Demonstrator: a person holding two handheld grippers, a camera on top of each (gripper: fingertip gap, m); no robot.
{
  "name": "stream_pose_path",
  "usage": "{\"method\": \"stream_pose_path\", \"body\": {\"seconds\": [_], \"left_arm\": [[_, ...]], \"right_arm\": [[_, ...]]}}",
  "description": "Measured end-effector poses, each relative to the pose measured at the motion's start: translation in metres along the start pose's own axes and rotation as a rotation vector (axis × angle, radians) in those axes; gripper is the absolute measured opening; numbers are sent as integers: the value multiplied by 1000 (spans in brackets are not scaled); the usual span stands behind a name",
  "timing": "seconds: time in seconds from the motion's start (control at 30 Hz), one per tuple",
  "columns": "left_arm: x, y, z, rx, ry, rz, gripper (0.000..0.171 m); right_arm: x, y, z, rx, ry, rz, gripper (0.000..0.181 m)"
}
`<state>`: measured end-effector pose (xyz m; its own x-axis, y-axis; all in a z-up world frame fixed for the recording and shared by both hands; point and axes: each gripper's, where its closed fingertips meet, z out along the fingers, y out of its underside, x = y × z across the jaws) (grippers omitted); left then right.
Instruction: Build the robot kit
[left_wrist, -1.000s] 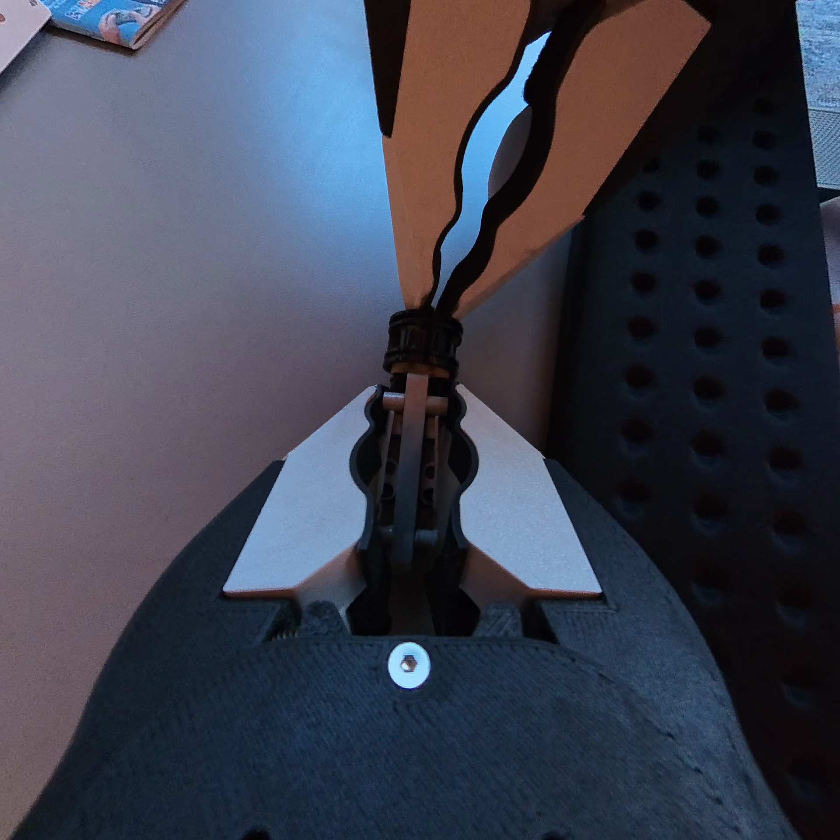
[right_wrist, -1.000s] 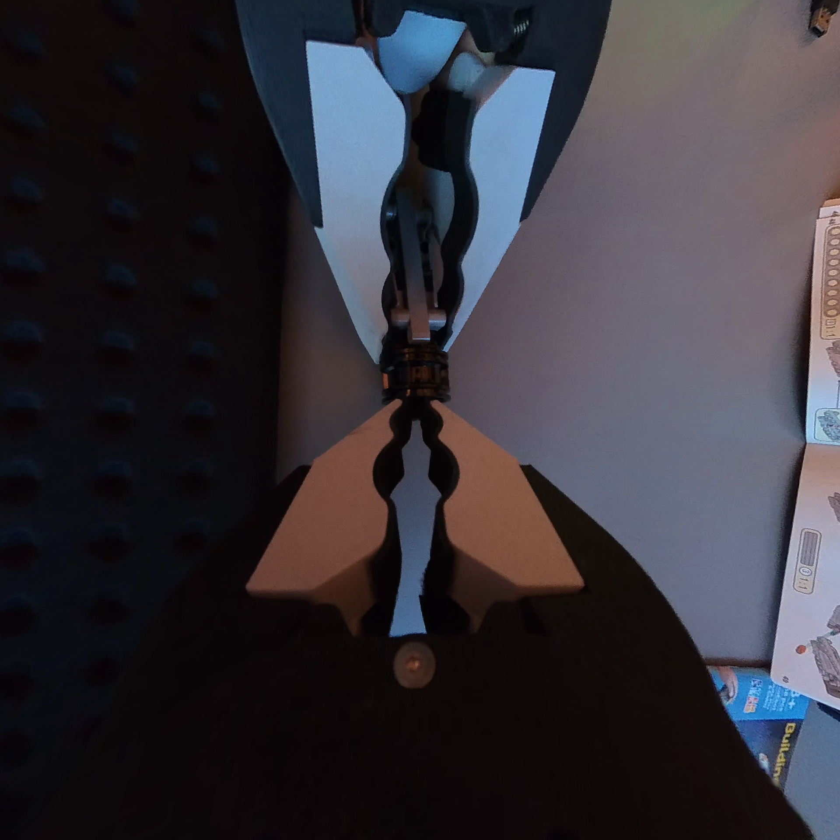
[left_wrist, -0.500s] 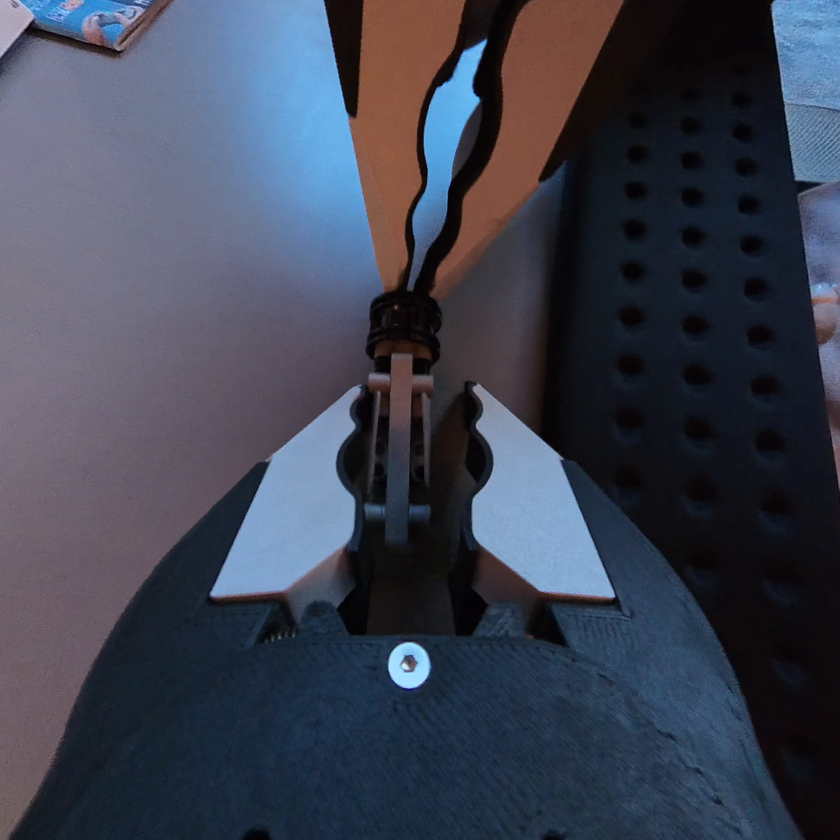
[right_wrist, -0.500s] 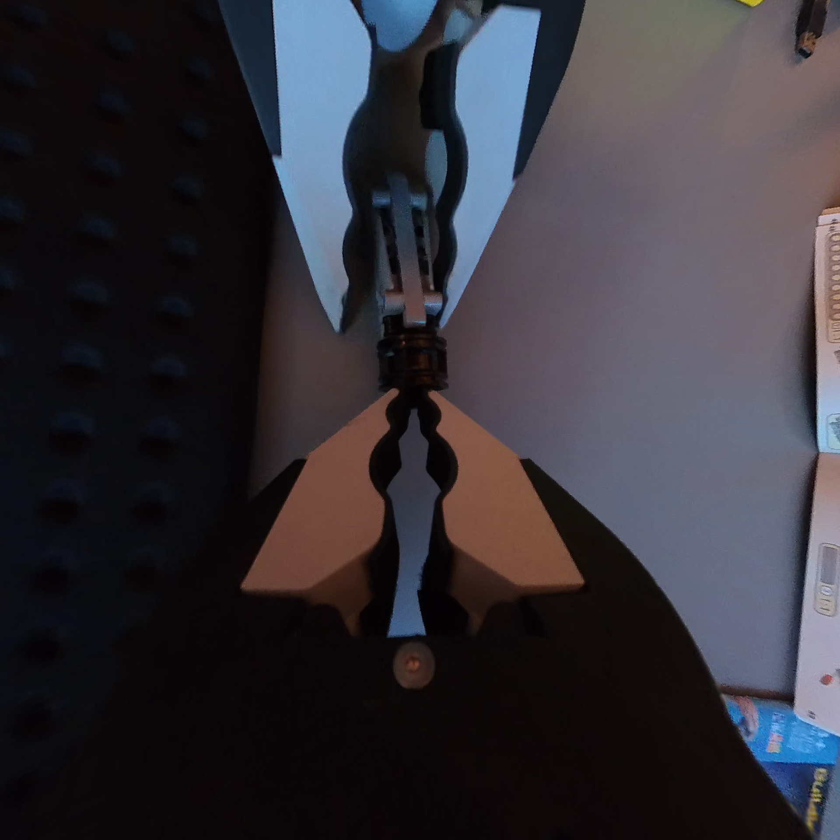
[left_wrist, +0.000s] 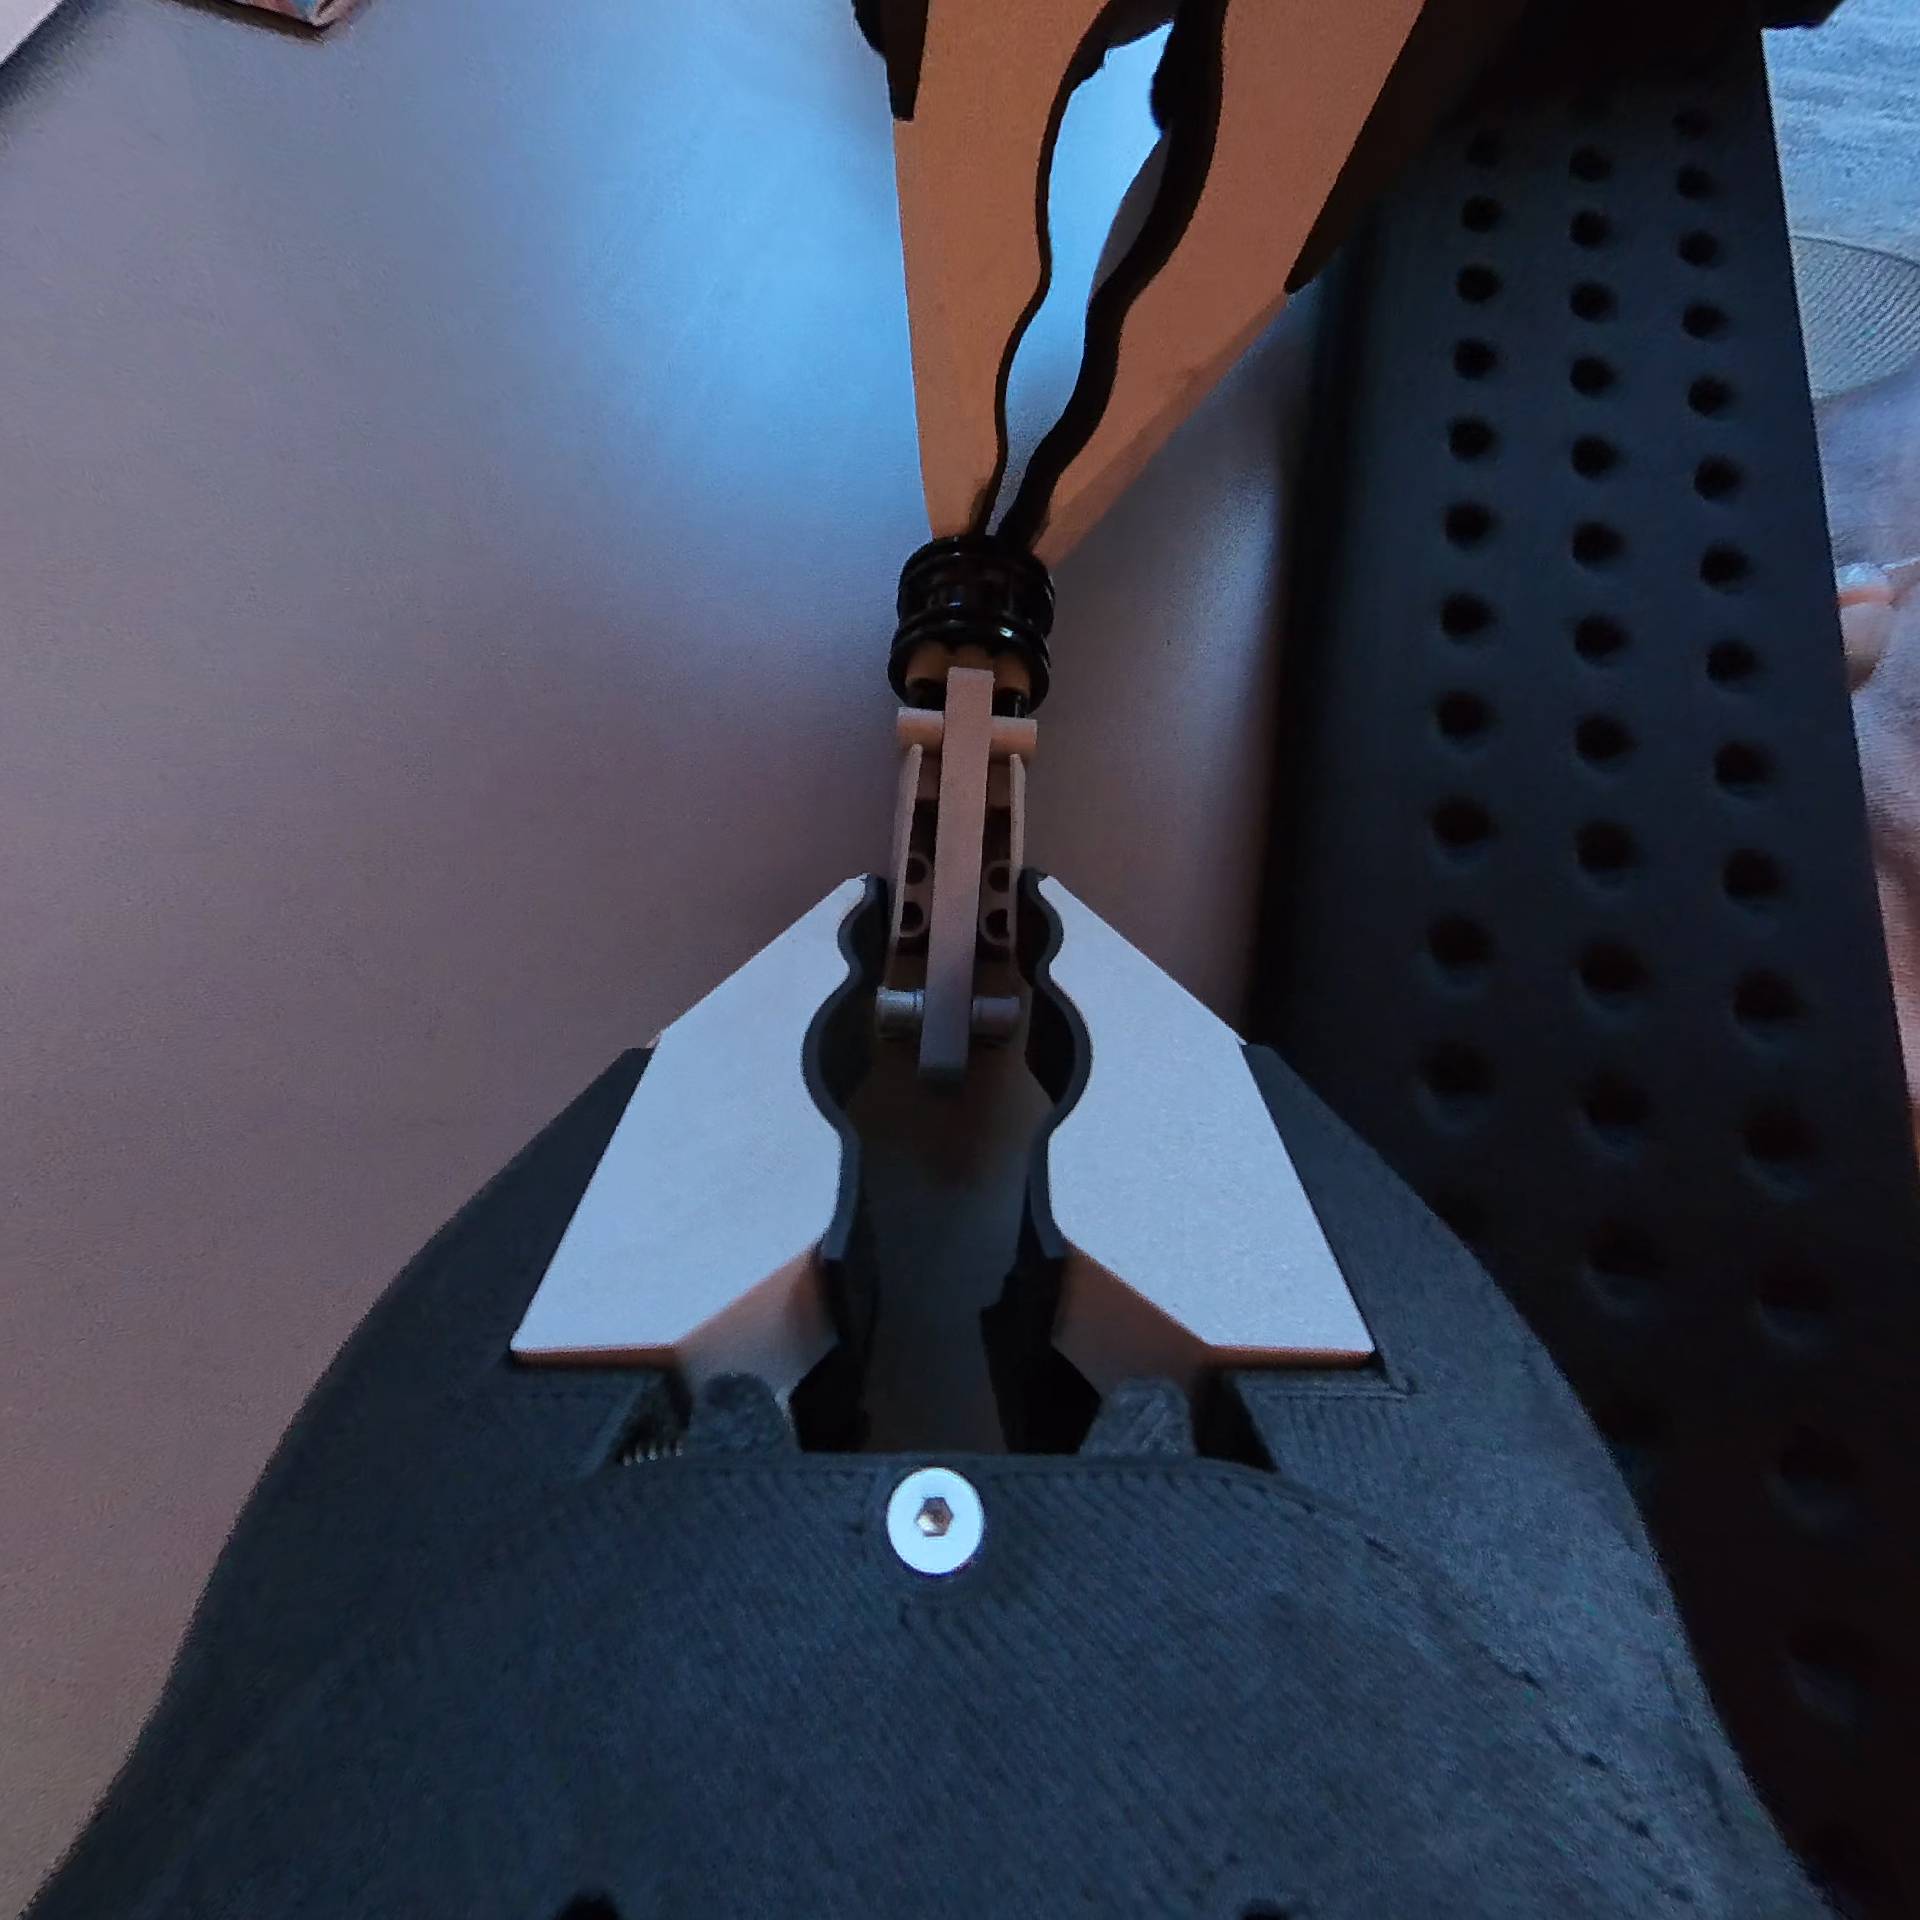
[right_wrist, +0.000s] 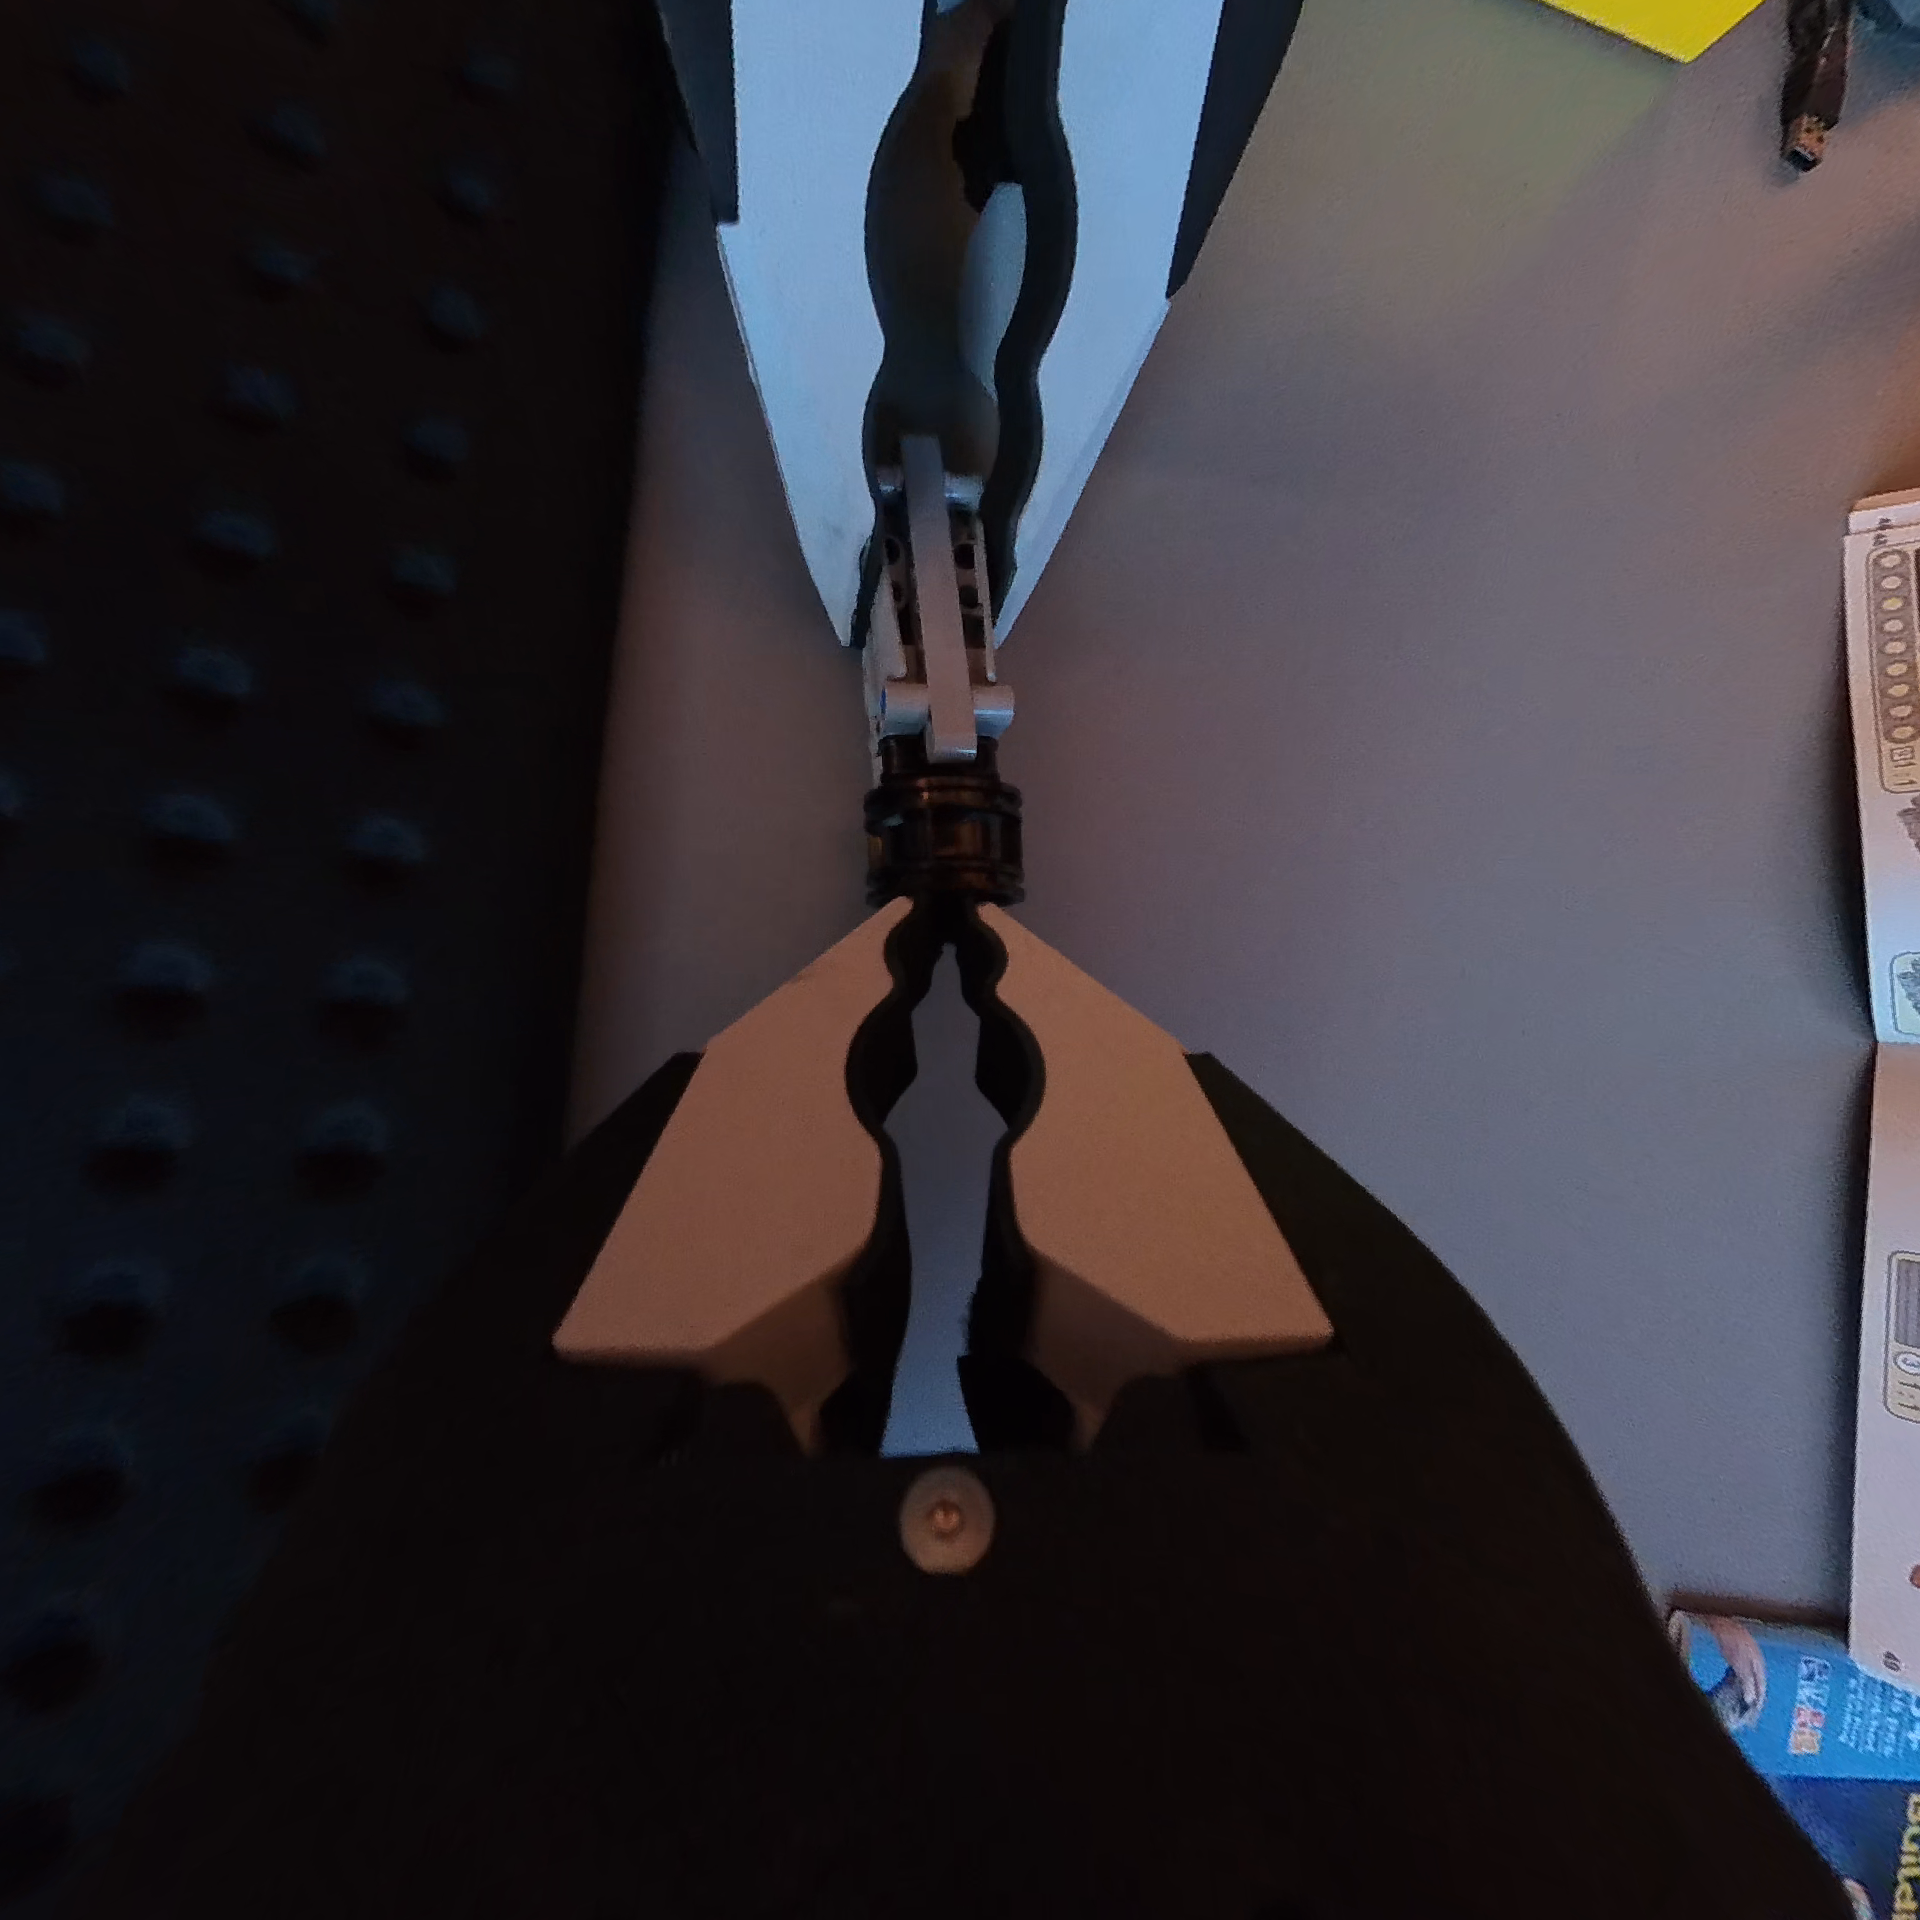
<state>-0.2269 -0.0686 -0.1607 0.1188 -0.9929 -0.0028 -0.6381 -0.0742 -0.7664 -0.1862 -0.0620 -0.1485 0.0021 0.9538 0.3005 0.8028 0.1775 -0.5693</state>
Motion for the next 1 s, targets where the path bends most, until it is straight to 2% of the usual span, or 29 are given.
{"method": "stream_pose_path", "body": {"seconds": [0.1,0.47,1.0], "left_arm": [[0,0,0,-1,-3,8,24],[0,0,0,-2,-17,23,24],[0,0,1,-2,-30,40,23]], "right_arm": [[0,-1,0,8,-18,57,0],[1,-4,1,-56,13,90,0],[2,-7,4,-70,40,166,0]]}}
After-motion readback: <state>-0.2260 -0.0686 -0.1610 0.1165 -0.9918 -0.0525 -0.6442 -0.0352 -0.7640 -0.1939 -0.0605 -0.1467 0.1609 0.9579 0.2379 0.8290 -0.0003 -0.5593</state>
